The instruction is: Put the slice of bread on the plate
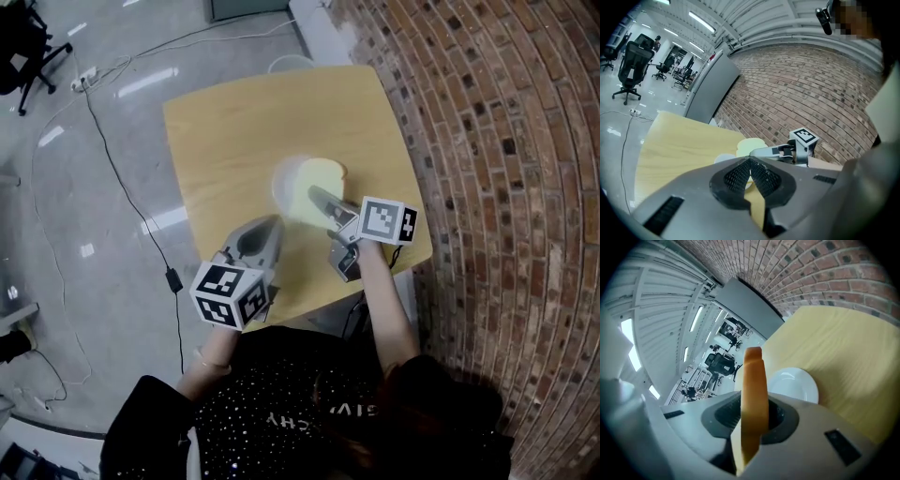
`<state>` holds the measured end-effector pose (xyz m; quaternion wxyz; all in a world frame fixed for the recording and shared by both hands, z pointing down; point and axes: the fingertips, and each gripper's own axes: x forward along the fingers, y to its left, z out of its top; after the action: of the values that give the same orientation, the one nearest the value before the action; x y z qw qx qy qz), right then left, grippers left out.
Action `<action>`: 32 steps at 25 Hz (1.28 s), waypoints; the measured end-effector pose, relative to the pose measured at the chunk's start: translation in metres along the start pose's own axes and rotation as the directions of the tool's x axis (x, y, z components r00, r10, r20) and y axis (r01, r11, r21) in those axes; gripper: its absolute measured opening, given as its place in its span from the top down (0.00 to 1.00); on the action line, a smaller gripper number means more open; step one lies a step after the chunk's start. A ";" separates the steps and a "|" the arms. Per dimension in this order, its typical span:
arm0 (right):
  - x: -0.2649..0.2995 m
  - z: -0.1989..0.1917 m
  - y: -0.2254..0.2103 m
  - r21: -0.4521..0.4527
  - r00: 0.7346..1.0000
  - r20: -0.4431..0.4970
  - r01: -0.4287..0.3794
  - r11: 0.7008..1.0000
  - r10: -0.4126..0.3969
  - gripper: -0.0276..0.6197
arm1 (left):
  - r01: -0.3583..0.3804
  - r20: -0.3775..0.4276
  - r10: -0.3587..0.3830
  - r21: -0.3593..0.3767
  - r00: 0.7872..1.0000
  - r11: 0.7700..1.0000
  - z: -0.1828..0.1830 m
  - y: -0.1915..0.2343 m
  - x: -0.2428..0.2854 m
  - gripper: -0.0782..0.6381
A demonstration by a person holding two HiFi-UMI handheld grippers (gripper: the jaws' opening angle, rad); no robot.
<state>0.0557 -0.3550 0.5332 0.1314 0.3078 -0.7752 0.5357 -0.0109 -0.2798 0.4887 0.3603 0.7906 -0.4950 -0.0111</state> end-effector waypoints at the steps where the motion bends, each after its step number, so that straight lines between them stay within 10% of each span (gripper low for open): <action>1: 0.008 0.001 -0.003 0.004 1.000 -0.024 0.001 1.000 -0.001 0.81 | -0.004 0.002 0.004 0.000 1.000 1.000 0.001 0.001 0.000 0.88; 16: 0.065 -0.006 -0.033 -0.012 0.962 -0.248 0.111 0.994 -0.110 0.81 | -0.040 0.002 0.040 -0.016 0.999 0.999 0.010 0.013 0.009 0.88; 22: 0.062 -0.010 -0.041 -0.263 0.934 -0.242 0.199 0.944 -0.264 0.53 | -0.028 -0.003 0.028 -0.011 1.000 1.000 0.008 0.007 0.013 0.88; 32: 0.041 -0.001 -0.047 -0.320 0.935 -0.175 0.241 0.916 -0.307 0.39 | -0.005 -0.001 0.005 0.013 1.000 1.000 0.005 -0.008 0.012 0.88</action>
<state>0.0530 -0.3790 0.5909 0.3356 0.3293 -0.7754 0.4216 -0.0003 -0.2901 0.4840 0.3556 0.7917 -0.4968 -0.0066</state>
